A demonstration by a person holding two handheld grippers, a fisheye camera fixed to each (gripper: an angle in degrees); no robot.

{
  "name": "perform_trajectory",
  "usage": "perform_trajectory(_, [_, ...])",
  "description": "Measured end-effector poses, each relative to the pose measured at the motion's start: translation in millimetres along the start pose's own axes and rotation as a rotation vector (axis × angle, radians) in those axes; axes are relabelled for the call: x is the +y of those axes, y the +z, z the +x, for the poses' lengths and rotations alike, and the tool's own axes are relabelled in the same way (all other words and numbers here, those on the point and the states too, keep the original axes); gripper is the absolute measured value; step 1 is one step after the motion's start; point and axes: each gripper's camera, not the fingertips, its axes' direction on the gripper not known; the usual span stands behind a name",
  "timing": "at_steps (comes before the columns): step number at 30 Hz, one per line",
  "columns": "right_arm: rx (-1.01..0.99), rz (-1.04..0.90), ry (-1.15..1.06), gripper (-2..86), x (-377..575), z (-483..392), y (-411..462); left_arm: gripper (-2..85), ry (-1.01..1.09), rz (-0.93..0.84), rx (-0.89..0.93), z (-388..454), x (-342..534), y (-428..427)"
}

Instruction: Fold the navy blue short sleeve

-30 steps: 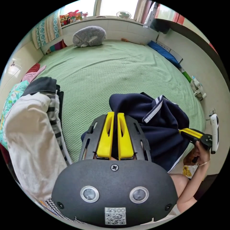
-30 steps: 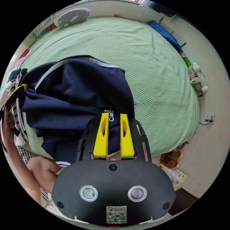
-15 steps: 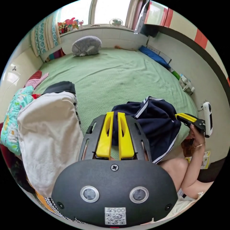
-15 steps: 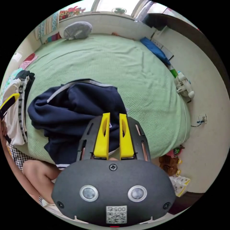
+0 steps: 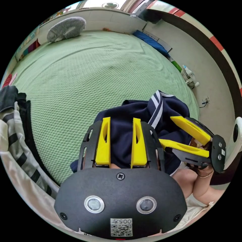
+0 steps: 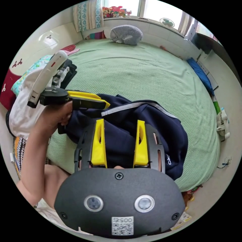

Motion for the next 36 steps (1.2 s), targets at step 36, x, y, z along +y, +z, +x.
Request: perform_trajectory(36, [0.274, 0.145, 0.605, 5.5, 97.4, 162.8, -43.1, 14.1, 0.107, 0.085, -0.156, 65.2, 22.2, 17.4])
